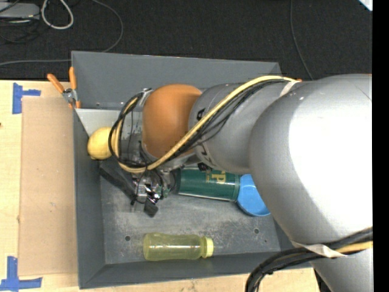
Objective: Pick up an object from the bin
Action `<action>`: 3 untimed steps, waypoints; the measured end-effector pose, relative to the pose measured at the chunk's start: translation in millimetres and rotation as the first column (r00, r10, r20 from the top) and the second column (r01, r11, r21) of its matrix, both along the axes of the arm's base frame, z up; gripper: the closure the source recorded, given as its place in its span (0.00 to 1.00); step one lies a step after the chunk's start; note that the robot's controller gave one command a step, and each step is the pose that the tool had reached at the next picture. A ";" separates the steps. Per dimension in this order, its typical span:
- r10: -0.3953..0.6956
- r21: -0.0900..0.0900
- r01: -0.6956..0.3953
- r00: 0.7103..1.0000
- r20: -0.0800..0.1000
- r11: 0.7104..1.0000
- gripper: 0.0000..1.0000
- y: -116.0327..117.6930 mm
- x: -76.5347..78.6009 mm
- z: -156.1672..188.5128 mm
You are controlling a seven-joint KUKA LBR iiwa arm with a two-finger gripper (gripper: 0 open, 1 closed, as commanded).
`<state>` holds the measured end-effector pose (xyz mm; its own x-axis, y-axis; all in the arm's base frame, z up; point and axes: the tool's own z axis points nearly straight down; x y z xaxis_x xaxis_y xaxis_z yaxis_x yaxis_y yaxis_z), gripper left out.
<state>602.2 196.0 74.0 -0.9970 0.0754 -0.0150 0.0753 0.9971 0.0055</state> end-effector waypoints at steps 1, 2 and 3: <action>-0.292 -0.013 0.291 0.957 -0.007 0.956 1.00 23.5 -4.3 1.1; -0.293 -0.012 0.293 0.956 -0.007 0.956 1.00 23.4 -4.3 1.3; -0.296 -0.020 0.296 0.955 -0.015 0.955 1.00 20.4 -7.0 16.1</action>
Offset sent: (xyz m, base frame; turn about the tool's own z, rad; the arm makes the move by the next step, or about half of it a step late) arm 0.0000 0.0000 0.0000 0.0000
